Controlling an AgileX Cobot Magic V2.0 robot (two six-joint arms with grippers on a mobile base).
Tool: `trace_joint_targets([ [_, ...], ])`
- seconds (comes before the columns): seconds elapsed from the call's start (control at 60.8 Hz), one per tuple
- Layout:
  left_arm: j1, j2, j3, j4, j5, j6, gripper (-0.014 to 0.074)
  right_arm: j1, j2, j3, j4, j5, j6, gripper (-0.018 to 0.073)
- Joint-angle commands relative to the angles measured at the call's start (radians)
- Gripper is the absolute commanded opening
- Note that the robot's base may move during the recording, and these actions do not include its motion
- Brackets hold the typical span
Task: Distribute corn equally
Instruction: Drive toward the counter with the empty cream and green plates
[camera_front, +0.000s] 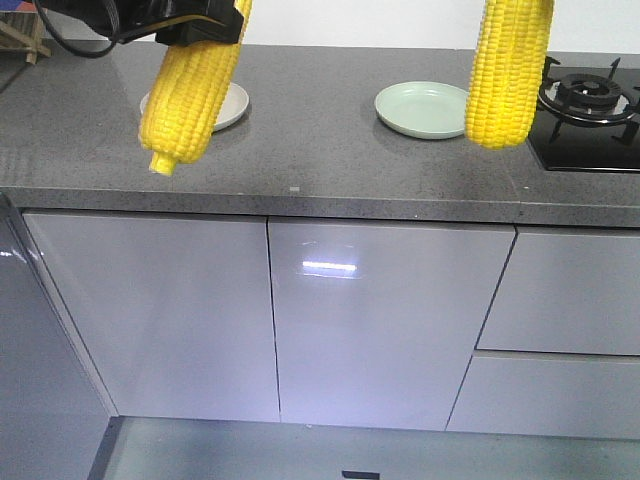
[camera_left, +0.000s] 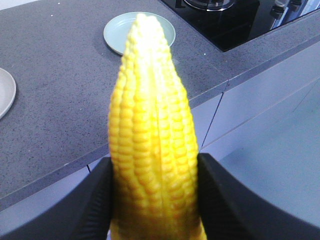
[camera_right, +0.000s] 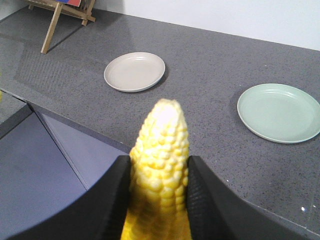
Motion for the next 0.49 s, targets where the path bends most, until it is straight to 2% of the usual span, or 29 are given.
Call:
trace_joint_targets([
  [0.0,0.001,-0.036,-0.030,-0.019,-0.063,-0.008,-0.0006,-0.003,-0.035,-0.030,0.021,-0.067,-0.008,-0.0005],
  [0.477,0.001,-0.036,-0.030,-0.019,-0.063,-0.008,-0.0006,-0.003,-0.035,-0.030,0.021,-0.067,-0.008,-0.0005],
])
